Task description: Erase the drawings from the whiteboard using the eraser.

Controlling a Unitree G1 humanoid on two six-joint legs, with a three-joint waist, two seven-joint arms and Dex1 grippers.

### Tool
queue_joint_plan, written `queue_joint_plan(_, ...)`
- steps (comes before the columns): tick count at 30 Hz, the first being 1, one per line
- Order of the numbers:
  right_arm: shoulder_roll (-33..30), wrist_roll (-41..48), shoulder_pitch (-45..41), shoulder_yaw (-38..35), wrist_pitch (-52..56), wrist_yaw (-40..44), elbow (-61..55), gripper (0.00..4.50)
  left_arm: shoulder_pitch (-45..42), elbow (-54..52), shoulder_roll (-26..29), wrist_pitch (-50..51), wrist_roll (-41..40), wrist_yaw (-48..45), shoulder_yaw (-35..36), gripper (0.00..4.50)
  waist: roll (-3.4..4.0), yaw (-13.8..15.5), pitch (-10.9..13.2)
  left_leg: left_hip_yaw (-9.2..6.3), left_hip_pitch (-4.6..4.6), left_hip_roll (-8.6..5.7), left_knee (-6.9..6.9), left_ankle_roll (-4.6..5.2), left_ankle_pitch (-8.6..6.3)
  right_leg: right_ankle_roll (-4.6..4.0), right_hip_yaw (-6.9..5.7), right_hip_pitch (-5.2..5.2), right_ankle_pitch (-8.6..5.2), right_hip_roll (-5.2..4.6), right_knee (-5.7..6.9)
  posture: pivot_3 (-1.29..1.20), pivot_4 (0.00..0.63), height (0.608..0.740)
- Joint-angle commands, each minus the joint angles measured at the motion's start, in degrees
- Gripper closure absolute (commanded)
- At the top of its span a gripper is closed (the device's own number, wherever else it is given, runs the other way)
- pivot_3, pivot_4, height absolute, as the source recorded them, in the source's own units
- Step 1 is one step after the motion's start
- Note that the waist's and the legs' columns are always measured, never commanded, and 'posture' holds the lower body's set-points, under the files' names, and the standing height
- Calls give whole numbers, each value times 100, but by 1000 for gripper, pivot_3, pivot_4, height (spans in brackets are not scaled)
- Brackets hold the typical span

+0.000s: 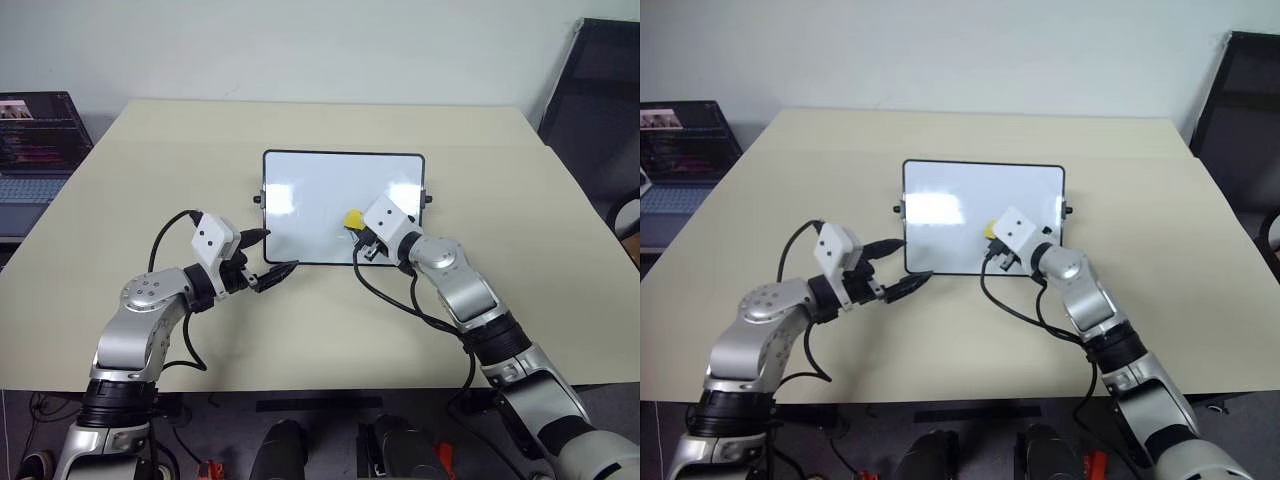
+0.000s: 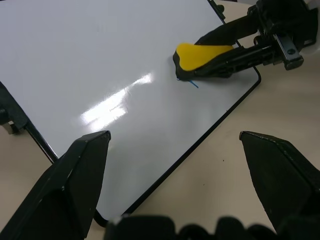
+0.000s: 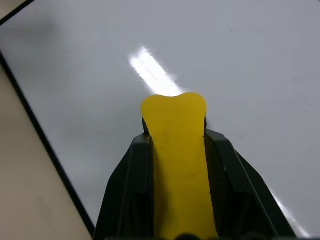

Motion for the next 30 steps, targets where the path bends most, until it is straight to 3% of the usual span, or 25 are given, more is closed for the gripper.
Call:
queue_joint_plan(1,-68,-128,9,279,90,407,-168,3487,-78,-188,35,-94,-1,-31,7,0,0,-3,0,-1,0,0,0,0,0,0,0,0,0,0,1,0,150,740)
queue_joint_plan(9,99,-449,-495,-172,-368,-591,408,3487,-122,-180,27,-84,-10,-37,-15,0,0,-6,0,0,4,0,13,0,2,12,1,0,-5,0,15,0,150,740)
queue_joint_plan(19,-401,-526,104,377,-52,727,3,3488,-119,-275,-3,-13,-40,9,-42,0,-3,-4,-2,0,9,-1,10,0,1,14,1,5,-6,0,14,0,150,740)
queue_joint_plan(26,-273,-921,-304,32,-643,-346,501,3488,-155,-147,-6,-87,-25,-46,-65,0,-3,-11,-2,6,26,-2,20,4,7,26,9,9,-13,1,42,0,150,740)
queue_joint_plan(30,-389,-956,-259,157,-662,-107,583,3488,-126,-76,7,-170,-21,-98,-53,0,-3,-8,-2,6,26,-2,20,7,10,26,8,9,-12,1,44,0,150,740)
